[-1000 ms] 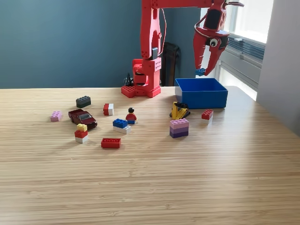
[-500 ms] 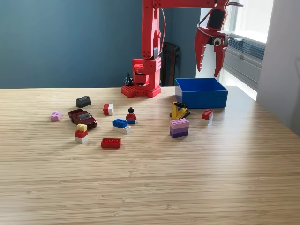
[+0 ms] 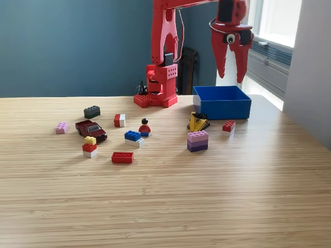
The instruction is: Grasp a lego block and put it in the bin.
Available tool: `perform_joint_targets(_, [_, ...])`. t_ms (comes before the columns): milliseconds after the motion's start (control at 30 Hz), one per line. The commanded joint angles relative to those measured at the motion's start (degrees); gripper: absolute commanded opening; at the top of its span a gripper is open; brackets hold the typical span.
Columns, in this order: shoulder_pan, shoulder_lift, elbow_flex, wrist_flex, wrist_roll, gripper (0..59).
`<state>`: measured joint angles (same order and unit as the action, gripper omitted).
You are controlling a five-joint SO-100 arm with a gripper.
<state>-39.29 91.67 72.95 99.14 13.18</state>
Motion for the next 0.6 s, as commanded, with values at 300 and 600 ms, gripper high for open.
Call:
perform_joint_targets(300, [31.03,3.87,-0.88,-8.79,-4.22,24.9])
perform_joint_targets(600, [34.37,3.87,4.39,-12.30,-6.68,24.3])
